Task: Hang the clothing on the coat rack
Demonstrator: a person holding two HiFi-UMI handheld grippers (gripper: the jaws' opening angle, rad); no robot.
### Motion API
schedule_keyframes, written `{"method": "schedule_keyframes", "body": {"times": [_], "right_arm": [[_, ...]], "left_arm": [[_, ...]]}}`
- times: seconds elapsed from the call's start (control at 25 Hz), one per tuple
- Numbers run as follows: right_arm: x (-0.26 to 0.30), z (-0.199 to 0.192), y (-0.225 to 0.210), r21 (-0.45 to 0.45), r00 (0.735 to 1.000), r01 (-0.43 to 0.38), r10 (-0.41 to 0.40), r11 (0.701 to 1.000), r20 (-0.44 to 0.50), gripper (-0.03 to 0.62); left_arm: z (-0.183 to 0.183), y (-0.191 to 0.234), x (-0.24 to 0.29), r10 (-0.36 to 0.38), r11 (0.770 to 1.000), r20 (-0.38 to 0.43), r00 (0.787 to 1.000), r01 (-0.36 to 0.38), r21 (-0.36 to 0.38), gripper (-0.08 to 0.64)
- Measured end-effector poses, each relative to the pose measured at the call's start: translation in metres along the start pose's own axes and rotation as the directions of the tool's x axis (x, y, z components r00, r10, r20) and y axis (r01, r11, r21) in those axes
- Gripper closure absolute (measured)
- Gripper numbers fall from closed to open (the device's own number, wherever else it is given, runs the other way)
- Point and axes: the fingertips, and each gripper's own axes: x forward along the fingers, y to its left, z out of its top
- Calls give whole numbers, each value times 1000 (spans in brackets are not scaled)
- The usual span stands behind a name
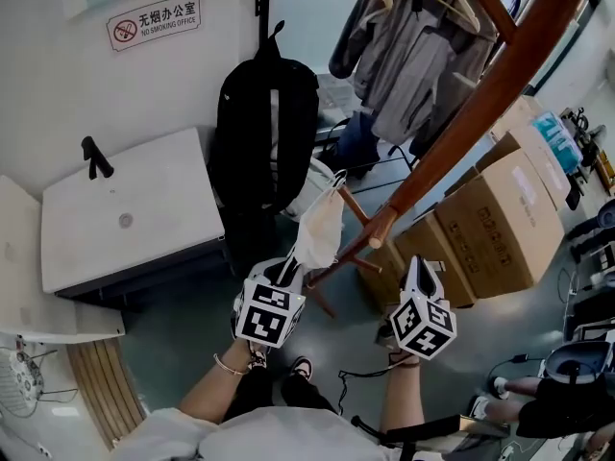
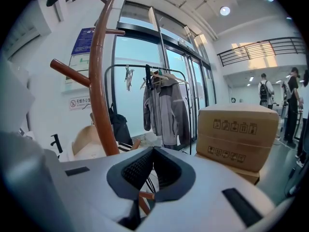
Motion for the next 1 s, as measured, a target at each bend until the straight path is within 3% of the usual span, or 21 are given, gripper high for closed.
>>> {"method": "schedule_keyframes", "body": {"times": [0.4, 1.0], "right_arm": [[-2, -17, -4, -4, 999, 7, -7, 1000, -34, 569], [0, -36, -2, -22, 998, -18, 16, 1000, -67, 569]], "left_arm": [[-18, -14, 10, -2, 998, -25, 1000, 4, 67, 508], [-34, -22, 22, -6, 996, -1, 1000, 6, 84, 508]]}}
